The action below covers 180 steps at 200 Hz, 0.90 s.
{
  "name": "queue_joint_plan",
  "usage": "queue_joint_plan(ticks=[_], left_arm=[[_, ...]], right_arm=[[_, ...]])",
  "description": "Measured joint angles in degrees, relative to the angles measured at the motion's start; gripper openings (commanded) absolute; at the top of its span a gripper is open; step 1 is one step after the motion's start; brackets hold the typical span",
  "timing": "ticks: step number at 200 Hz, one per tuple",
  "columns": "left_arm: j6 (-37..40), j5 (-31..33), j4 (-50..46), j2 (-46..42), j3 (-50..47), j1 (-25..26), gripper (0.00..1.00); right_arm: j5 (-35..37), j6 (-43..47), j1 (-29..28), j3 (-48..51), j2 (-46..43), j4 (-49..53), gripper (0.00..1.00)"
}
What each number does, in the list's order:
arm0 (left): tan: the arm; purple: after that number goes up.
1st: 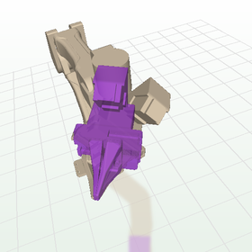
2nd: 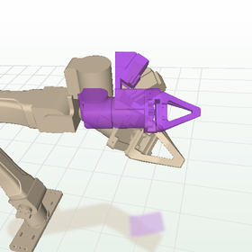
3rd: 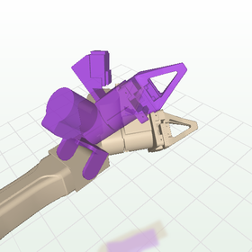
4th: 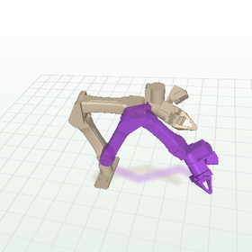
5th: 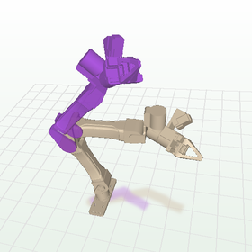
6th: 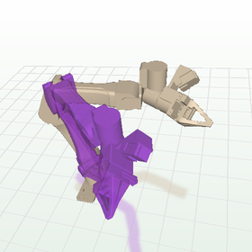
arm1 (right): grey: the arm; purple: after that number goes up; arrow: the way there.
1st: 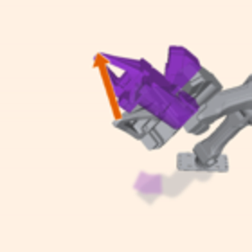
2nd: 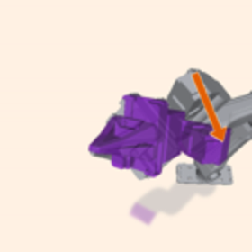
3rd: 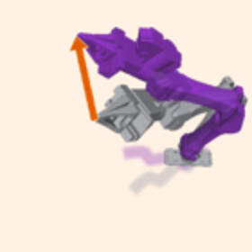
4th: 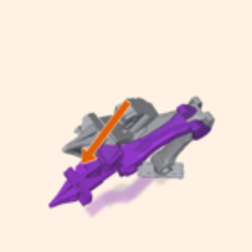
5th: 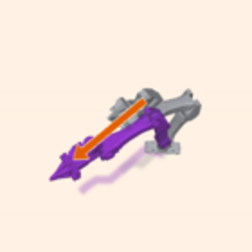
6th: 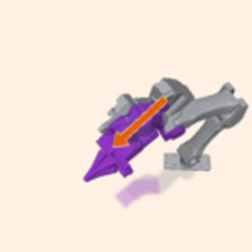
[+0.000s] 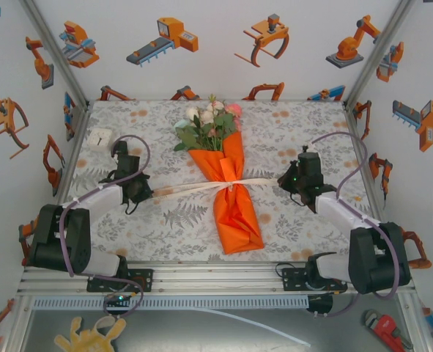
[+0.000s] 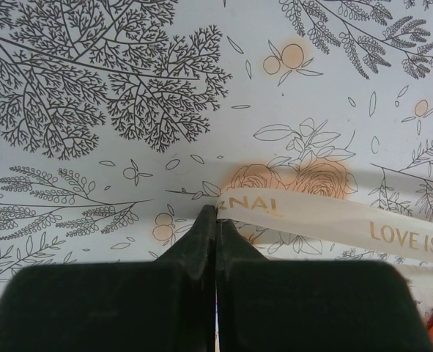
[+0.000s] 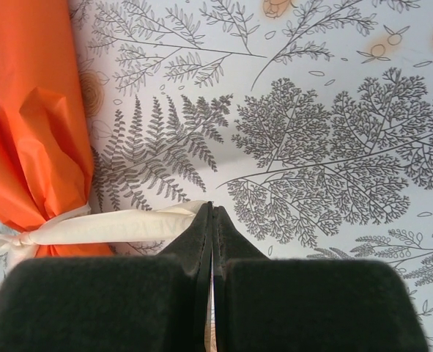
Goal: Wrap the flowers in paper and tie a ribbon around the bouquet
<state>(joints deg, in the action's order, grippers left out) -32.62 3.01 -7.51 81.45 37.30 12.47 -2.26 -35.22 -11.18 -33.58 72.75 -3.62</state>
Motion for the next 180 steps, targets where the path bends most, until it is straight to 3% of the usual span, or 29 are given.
queue_joint_plan(ticks=[70,93,110,133,180], left_arm=[[-0.52,0.04,-0.59,-1.14,-0.79,-2.69,0.0],[-0.33,-0.74,-0.66,-1.2,-0.83,-2.75,0.0],[-0.13,-2.14,-0.63,-1.2,-0.92,-2.75,0.01],[0.02,-3.52,-0.26,-1.2,-1.09,-2.75,0.05],[0.24,-4.11,-0.31,-1.2,-1.09,-2.75,0.05]], right_arm=[[6.21,-2.08,5.92,0.87,0.92,2.34,0.0],[3.98,-2.08,5.9,1.16,1.51,1.6,0.0],[-1.46,-1.51,5.84,1.18,1.84,-0.46,0.21],[-7.98,0.81,3.76,-0.15,3.23,-1.09,0.36],[-13.05,12.09,-0.66,-8.92,10.03,3.48,0.39]])
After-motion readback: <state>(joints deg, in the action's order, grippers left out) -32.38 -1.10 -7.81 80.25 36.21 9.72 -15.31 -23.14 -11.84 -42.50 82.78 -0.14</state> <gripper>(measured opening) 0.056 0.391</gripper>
